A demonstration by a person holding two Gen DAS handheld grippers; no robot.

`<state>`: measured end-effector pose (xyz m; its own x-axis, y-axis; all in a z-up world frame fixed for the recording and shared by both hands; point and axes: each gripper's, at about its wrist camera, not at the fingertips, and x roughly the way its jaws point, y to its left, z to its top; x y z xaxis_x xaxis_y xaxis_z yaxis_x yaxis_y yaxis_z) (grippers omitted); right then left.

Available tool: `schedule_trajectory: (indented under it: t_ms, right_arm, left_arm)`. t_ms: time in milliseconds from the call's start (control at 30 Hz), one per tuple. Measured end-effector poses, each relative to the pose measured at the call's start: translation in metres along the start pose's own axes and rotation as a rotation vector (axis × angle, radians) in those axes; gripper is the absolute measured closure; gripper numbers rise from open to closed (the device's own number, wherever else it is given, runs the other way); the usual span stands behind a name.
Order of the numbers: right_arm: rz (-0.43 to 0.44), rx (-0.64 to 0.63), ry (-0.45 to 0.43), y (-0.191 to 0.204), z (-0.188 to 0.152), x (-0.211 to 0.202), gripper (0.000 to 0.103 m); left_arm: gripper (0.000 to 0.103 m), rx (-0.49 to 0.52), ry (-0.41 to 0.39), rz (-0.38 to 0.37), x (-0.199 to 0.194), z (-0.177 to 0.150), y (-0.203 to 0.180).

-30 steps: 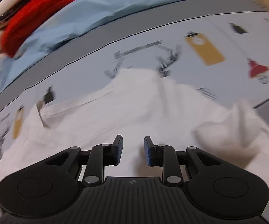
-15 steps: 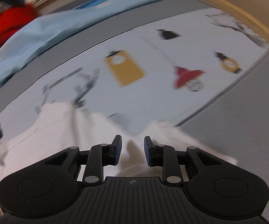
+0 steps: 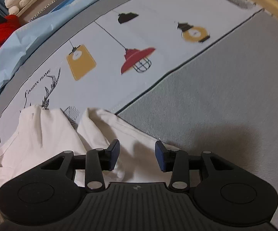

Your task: Fold small clothes

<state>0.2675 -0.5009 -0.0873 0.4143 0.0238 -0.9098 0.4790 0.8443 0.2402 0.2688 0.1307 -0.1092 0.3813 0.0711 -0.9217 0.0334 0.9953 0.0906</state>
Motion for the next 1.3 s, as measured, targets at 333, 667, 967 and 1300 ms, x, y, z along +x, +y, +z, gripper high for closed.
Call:
schedule_trajectory:
  t_ms: [333, 667, 967, 1300]
  right_arm:
    - [-0.171, -0.203, -0.049, 0.014, 0.002, 0.027, 0.061]
    - [-0.074, -0.289, -0.023, 0.021, 0.005, 0.033, 0.062]
    - [-0.075, -0.448, 0.010, 0.046, 0.002, 0.041, 0.097]
    - [-0.050, -0.454, -0.678, 0.058, 0.053, -0.091, 0.099]
  left_arm:
    - [0.043, 0.017, 0.002, 0.001, 0.007, 0.004, -0.002]
    - [0.042, 0.023, 0.005, -0.001, 0.010, 0.007, -0.003]
    - [0.042, 0.029, 0.004, 0.005, 0.010, 0.008, -0.005]
    - [0.042, 0.026, 0.010, -0.008, 0.011, 0.010, -0.003]
